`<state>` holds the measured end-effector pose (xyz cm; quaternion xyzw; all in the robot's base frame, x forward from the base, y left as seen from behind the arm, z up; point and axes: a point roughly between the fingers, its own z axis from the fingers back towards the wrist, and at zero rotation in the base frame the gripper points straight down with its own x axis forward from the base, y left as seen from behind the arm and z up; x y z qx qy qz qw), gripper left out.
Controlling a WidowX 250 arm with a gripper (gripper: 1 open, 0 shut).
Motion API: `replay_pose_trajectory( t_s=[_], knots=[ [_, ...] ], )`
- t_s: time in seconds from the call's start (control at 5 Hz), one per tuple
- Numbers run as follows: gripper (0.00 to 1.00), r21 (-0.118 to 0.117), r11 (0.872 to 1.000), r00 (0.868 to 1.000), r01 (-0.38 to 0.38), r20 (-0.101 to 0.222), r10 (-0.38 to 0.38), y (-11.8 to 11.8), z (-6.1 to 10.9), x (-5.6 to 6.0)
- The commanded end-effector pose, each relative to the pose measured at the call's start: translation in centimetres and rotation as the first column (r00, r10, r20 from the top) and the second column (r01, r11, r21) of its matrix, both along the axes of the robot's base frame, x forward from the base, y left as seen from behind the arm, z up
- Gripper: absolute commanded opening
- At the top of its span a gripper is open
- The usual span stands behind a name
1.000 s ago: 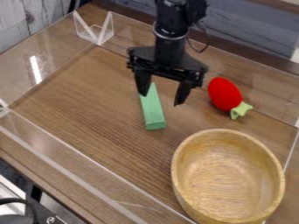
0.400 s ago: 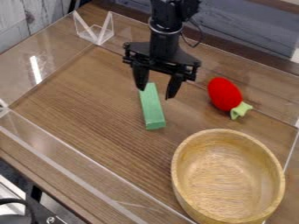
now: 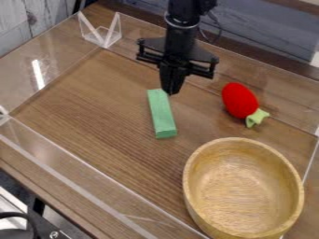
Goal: Remove the green block from the brown bowl and put it on the table
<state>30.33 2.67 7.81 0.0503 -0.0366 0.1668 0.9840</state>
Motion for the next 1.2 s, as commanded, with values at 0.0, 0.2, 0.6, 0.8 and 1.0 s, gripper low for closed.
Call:
replay_pose_trajectory(
  t_s=[0.0, 0.2, 0.6, 0.8, 1.0],
  knots=[
    [0.00, 0.004, 0.999, 0.998, -0.031, 0.049, 0.031, -0.2, 1.6, 1.6],
    [0.00, 0.000, 0.998, 0.997, -0.062, 0.043, 0.062, 0.0, 1.2, 1.1],
    [0.00, -0.008, 0.997, 0.997, -0.077, 0.031, 0.078, 0.1, 0.4, -0.1],
    [0.00, -0.013, 0.998, 0.998, -0.060, 0.030, 0.060, 0.1, 0.0, -0.8],
    [1.00, -0.019, 0.998, 0.998, -0.060, 0.027, 0.061, 0.6, -0.6, -1.0]
  ],
)
